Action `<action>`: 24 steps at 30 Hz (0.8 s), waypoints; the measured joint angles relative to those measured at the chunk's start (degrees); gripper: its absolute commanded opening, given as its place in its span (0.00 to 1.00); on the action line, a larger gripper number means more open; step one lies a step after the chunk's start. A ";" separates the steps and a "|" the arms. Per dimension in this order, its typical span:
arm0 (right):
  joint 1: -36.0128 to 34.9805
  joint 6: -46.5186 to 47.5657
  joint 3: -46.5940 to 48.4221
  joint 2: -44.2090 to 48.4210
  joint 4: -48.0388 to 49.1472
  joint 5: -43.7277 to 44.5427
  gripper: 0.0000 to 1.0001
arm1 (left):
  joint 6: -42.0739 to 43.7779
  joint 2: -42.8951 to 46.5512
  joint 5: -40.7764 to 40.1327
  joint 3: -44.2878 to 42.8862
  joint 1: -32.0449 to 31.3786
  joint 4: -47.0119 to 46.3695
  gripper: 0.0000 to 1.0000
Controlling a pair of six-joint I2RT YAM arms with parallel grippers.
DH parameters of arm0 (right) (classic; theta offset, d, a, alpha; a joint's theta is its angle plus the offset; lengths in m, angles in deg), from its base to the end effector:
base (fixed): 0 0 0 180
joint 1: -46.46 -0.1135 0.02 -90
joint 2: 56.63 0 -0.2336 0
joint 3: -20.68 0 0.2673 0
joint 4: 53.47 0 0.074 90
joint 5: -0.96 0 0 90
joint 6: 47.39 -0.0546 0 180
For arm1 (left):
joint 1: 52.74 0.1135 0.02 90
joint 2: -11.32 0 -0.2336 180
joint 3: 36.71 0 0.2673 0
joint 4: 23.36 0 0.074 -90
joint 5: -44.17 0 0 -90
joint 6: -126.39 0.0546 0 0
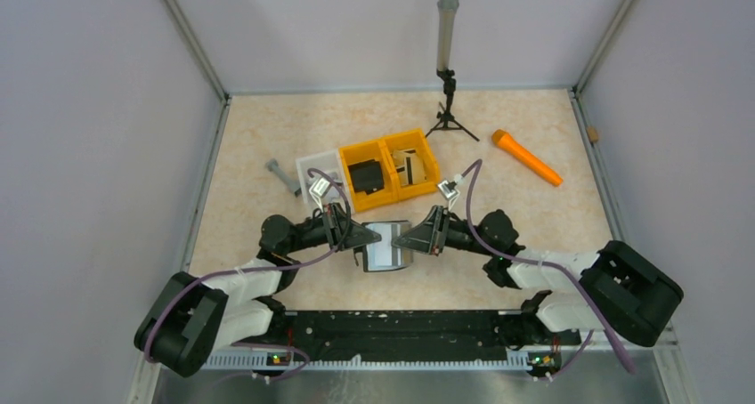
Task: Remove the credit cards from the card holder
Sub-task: Remove the credit card from the card holder.
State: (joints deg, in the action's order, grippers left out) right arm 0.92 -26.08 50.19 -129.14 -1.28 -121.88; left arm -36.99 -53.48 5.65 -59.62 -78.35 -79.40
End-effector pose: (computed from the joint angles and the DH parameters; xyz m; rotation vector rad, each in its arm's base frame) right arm 0.1635 0.2089 0.1731 -0.2354 1.7827 1.9483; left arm 0.1838 -0.1355 0.1728 0.2414 1.7482 -1.9345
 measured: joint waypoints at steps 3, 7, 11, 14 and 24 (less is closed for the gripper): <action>0.13 -0.48 -1.64 1.29 0.26 0.66 0.20 | 0.00 0.00 0.20 0.00 -0.13 0.11 0.02; 0.50 -0.96 -2.80 2.75 0.46 1.03 0.15 | -0.02 0.00 0.20 0.00 -0.22 0.09 0.03; 0.74 -1.05 -3.06 3.15 0.44 1.11 0.12 | -0.02 0.00 0.17 0.00 -0.20 0.02 0.06; 0.81 -1.14 -3.06 3.15 0.44 1.09 0.14 | -0.07 0.00 0.17 0.00 -0.22 0.00 0.06; 1.22 -2.03 -3.58 3.15 0.68 1.07 0.00 | -0.44 -0.37 0.31 0.00 -0.22 -0.42 0.14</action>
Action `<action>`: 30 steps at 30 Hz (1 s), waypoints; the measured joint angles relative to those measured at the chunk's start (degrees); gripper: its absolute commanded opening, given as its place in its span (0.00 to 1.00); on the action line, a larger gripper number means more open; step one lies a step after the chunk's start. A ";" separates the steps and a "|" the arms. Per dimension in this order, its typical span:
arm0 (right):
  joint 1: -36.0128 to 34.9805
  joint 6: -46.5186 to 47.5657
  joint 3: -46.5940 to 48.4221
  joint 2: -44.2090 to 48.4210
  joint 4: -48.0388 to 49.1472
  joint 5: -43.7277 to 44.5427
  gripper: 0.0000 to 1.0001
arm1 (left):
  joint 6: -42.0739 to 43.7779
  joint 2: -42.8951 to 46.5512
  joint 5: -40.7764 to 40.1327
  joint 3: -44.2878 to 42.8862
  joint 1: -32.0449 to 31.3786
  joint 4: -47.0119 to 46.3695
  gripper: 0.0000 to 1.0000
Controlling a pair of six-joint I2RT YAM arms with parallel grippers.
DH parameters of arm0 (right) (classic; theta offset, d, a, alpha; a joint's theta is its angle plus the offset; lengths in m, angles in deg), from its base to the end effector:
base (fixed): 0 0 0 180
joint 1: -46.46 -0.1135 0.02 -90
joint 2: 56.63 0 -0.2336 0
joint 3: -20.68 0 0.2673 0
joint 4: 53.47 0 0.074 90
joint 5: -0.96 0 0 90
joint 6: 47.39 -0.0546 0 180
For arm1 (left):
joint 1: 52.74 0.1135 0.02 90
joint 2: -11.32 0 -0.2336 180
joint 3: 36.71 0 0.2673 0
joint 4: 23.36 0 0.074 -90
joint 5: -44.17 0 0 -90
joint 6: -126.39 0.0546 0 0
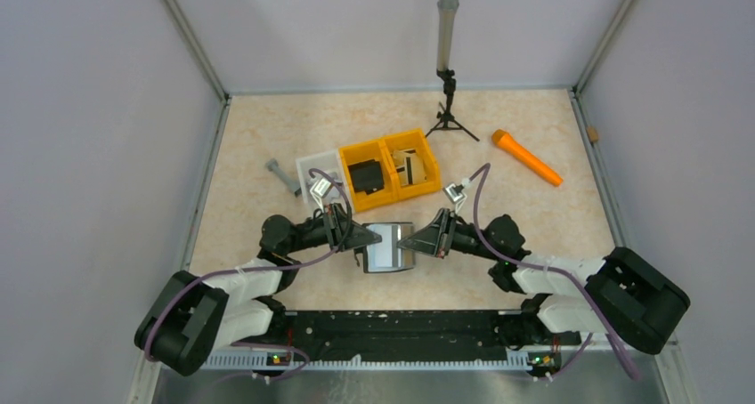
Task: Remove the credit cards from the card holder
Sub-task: Remove the credit card from the card holder.
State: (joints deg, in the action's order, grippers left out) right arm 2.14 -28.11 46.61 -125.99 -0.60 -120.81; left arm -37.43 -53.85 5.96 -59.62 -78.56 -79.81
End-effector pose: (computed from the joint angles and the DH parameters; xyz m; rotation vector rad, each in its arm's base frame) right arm 0.1592 0.1956 0.1681 -0.1673 1.7830 1.9493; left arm 0.1831 -0.1363 0.1722 0.2447 1.7536 -1.9449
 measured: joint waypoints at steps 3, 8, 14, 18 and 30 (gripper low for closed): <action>0.26 -0.31 -0.35 0.02 0.33 -0.02 0.00 | -0.04 0.00 0.09 0.00 -0.04 -0.07 0.18; 0.63 -0.52 -1.40 0.90 1.25 -0.28 0.00 | -0.02 -0.11 0.04 0.00 -0.02 -0.31 0.31; 0.96 -0.55 -1.84 1.33 1.46 -0.26 0.00 | -0.85 -1.14 0.07 0.00 -0.02 -1.29 0.07; 1.07 -0.50 -2.10 1.51 1.27 -0.24 0.00 | -1.27 -1.70 0.28 0.00 -0.04 -2.01 0.00; 3.15 1.18 -3.23 6.08 -3.39 -0.24 0.00 | -2.75 -1.97 0.02 0.00 -0.02 -4.17 0.00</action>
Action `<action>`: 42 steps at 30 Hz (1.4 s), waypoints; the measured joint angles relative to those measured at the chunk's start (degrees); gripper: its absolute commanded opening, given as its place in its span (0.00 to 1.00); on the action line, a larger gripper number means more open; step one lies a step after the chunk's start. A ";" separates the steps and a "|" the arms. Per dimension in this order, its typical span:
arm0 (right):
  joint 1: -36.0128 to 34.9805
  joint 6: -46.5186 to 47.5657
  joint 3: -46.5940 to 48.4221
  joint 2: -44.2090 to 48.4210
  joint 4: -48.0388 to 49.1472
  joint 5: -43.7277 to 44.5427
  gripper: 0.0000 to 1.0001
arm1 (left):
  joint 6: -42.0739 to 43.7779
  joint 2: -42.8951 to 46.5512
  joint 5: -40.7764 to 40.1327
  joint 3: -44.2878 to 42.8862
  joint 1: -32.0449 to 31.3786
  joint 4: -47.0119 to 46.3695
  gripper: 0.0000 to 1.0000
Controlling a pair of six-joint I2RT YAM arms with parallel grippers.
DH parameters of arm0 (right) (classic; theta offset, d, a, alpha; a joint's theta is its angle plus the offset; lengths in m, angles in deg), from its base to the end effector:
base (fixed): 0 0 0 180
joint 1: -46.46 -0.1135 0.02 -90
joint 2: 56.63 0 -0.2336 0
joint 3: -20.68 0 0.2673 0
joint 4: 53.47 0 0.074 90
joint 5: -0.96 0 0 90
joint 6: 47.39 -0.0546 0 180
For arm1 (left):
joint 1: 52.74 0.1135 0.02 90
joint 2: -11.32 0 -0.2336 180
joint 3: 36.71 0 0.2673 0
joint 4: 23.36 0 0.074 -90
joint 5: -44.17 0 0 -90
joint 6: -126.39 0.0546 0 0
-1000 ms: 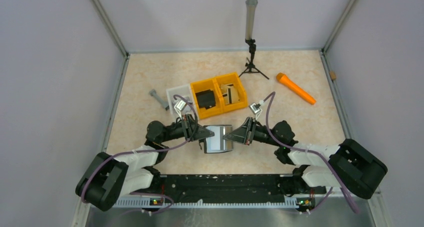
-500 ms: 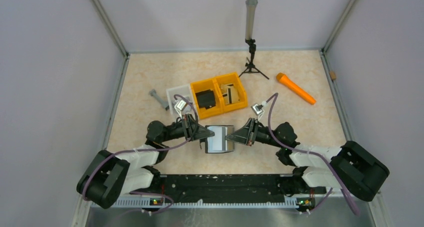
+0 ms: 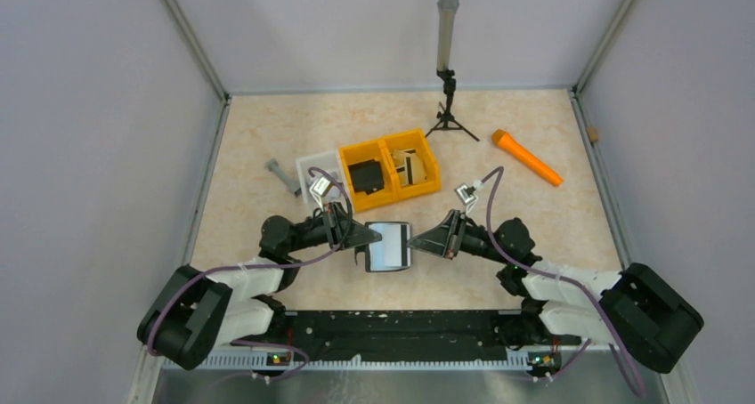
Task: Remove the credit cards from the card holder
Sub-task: Remove the credit card from the card holder.
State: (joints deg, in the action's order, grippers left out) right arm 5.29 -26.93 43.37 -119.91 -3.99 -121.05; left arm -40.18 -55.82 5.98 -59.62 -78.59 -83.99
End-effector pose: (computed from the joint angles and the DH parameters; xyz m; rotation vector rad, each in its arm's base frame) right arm 0.1592 0.1777 0.1668 -0.1348 1.7733 1.8960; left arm 0.1830 -0.1364 0.1727 0.2327 1.7361 -1.9778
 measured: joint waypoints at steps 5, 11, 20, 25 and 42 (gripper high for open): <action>0.44 0.68 -0.33 0.90 -1.22 -0.02 0.02 | -0.09 0.00 -0.02 0.00 0.00 0.00 0.00; 0.46 1.33 -0.31 0.72 -1.75 -0.76 0.11 | -0.52 -0.15 0.07 0.00 0.00 -0.26 0.00; 0.46 0.22 -0.31 -3.02 1.51 -2.14 0.19 | -2.62 -2.40 0.04 0.00 0.00 -3.08 0.00; 0.46 -0.13 -0.28 -3.17 2.29 -2.40 0.20 | -3.28 -3.04 0.07 0.00 0.00 -4.17 0.00; 0.48 -0.79 0.90 -4.96 3.37 -2.78 0.00 | -4.83 -4.76 1.33 -0.02 0.79 -8.26 0.00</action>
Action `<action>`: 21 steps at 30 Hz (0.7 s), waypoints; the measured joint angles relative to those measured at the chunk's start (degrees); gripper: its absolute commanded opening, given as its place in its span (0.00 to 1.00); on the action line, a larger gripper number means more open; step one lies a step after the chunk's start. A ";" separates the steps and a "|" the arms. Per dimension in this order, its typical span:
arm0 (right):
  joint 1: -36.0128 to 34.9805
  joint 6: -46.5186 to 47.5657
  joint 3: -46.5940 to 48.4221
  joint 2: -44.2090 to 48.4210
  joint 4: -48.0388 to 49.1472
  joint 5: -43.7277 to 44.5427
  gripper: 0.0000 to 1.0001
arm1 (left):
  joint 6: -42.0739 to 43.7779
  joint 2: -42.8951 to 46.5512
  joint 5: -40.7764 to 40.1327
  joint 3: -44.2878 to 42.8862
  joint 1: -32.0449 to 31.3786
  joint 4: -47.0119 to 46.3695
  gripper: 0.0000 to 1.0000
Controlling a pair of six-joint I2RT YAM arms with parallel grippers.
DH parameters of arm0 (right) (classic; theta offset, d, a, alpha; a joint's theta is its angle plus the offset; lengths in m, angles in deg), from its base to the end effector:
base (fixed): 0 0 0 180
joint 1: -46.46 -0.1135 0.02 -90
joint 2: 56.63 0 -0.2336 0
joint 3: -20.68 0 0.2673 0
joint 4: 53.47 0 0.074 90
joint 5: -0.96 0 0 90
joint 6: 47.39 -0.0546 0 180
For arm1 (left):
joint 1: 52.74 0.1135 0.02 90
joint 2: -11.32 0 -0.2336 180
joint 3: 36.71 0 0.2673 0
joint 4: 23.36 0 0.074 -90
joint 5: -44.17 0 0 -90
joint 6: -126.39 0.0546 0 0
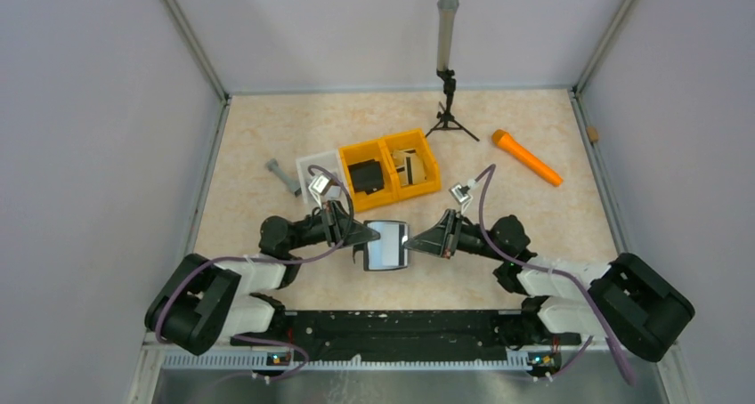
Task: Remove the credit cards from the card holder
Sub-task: Remove the credit card from the card holder, then place the credit card in the storage box.
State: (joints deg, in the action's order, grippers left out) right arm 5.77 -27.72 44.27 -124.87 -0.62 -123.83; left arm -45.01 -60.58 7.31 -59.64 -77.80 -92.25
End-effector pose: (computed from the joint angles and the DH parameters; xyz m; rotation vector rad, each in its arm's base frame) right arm 0.1626 0.1809 0.1596 -0.1599 1.8046 1.9233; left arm 0.1837 -0.1341 0.1703 0.2209 1.7187 -2.0340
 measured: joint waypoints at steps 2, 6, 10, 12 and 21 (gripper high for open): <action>0.22 0.87 0.00 1.44 -2.34 0.22 0.00 | 0.00 0.07 1.07 0.00 1.07 0.22 0.00; 1.18 2.60 0.00 5.22 -6.27 0.63 0.00 | 0.02 1.51 2.36 0.00 3.10 1.57 0.00; 2.03 4.09 0.00 8.92 -10.14 0.70 0.00 | 0.61 4.81 3.96 -0.13 5.14 4.55 0.00; 2.27 5.38 0.07 10.62 -12.81 0.92 0.00 | 1.92 7.13 4.81 -0.46 6.36 8.41 0.00; 2.36 17.16 7.30 16.02 -31.76 3.72 0.00 | 26.60 23.52 2.84 -12.52 9.70 57.94 0.00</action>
State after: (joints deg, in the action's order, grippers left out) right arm 8.13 -10.56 51.57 -108.85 -32.38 -120.11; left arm -18.41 -37.06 10.15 -72.16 -68.10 -34.30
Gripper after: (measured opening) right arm 0.009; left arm 0.024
